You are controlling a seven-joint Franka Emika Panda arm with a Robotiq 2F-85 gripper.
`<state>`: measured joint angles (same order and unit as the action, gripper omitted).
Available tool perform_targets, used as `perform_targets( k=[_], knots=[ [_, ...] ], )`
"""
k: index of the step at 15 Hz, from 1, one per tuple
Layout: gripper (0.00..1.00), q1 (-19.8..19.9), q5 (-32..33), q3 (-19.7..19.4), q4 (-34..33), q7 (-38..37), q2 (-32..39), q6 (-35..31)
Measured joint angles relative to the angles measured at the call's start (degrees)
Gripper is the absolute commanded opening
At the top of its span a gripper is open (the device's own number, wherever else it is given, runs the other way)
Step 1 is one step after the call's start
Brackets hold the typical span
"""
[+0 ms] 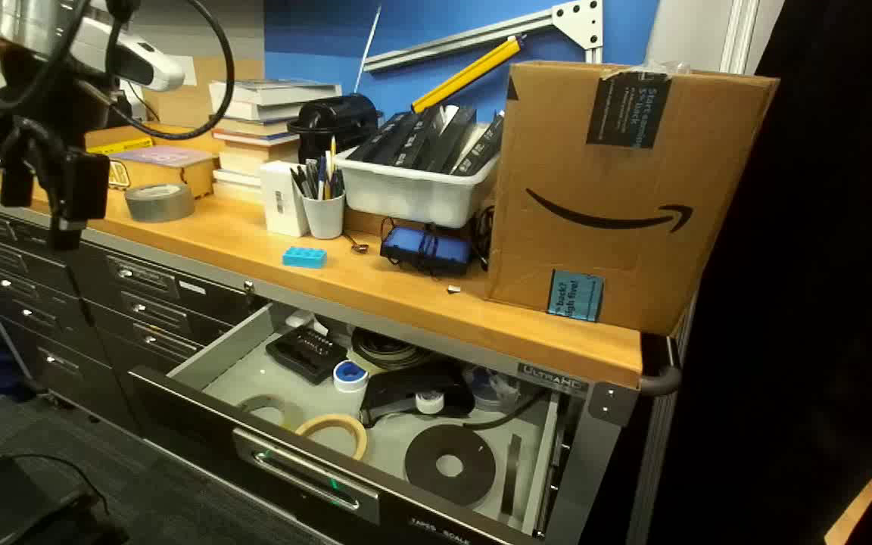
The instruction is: Put the Lego into the open drawer and then close the drawer
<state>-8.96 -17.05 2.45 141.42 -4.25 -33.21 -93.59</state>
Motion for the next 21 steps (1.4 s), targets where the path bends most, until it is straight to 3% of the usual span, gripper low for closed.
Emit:
perform_targets(
  k=[7,15,21],
  knots=[
    [1.0,0.6,-0.1,0.2,-0.7,0.1,0.4,-1.7],
    [1.0,2.2,1.8,2.6,-3.5,-2.8,14.6,-29.9],
    [1.0,4.2,13.5,3.6,-11.6,-12.0,27.5,-34.3]
  ],
)
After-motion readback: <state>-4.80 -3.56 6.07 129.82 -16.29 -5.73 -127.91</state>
